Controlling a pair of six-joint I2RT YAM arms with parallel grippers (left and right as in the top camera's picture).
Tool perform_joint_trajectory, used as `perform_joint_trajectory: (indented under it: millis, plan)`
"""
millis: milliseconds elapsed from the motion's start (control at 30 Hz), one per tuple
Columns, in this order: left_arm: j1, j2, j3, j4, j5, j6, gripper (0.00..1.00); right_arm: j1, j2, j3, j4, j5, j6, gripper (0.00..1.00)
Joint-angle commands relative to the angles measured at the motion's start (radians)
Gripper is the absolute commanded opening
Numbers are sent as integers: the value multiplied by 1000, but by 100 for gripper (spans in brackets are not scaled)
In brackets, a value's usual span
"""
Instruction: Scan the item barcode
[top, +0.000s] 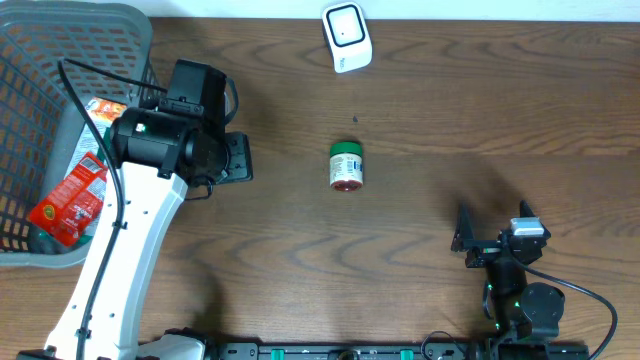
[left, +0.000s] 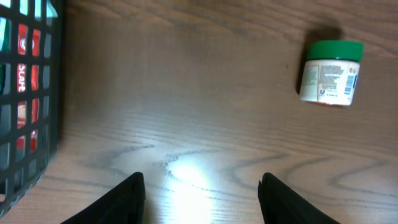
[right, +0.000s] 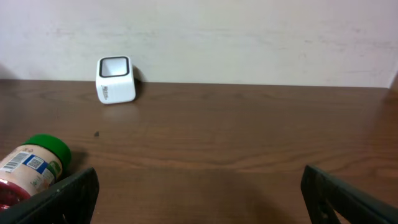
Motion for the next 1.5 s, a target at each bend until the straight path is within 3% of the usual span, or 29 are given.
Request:
perform_joint_trajectory:
  millis: [0,1467]
  plan:
    - [-3,4,-4,4,-12,8,59,2,-5,-2,-4,-5,14,99]
    - [-2,4,6,47,-12,8,59,2,-5,-2,-4,-5,14,99]
